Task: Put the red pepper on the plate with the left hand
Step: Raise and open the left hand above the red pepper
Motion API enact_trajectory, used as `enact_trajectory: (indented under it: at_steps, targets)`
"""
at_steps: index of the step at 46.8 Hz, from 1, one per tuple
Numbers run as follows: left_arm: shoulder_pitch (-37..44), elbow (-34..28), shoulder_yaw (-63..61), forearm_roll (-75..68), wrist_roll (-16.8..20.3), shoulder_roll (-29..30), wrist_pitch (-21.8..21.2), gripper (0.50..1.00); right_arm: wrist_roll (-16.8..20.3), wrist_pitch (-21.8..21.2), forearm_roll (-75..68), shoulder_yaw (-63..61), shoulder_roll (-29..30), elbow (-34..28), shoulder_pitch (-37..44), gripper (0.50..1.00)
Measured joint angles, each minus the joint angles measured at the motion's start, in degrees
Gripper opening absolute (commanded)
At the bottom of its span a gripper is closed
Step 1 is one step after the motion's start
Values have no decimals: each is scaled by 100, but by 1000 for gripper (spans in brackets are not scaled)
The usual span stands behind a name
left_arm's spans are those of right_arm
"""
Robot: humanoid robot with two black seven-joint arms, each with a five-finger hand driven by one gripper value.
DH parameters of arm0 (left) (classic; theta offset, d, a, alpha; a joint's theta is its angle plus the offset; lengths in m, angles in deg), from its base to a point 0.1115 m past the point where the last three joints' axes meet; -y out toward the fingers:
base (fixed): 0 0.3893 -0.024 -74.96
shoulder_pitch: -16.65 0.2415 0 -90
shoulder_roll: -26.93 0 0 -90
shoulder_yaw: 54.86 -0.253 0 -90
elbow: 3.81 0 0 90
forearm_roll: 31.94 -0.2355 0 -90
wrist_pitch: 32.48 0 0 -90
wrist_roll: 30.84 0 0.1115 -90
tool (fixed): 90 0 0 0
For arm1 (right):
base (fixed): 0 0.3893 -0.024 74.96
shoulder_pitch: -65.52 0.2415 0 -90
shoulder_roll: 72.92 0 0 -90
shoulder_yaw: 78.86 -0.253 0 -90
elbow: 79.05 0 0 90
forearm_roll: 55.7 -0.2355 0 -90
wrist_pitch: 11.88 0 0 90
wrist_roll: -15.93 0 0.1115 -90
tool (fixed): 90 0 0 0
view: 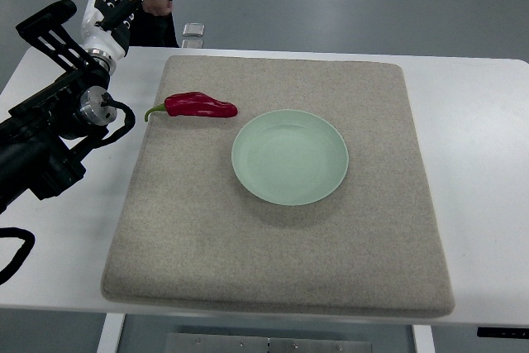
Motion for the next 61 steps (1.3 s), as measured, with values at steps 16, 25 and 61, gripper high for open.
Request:
enact_trajectory:
  at_steps: [16, 25, 61]
  targets:
    - [0, 0, 14, 9, 35, -2, -13, 999, 0, 0, 0, 0, 0, -1, 4, 928]
    - [0, 0, 13, 21, 35, -3, -5, 999, 0, -2, 0, 0, 0, 0, 0, 928]
    - [-1, -158, 6, 24, 29, 18, 237, 999, 1, 0, -1, 0, 0, 0, 0, 928]
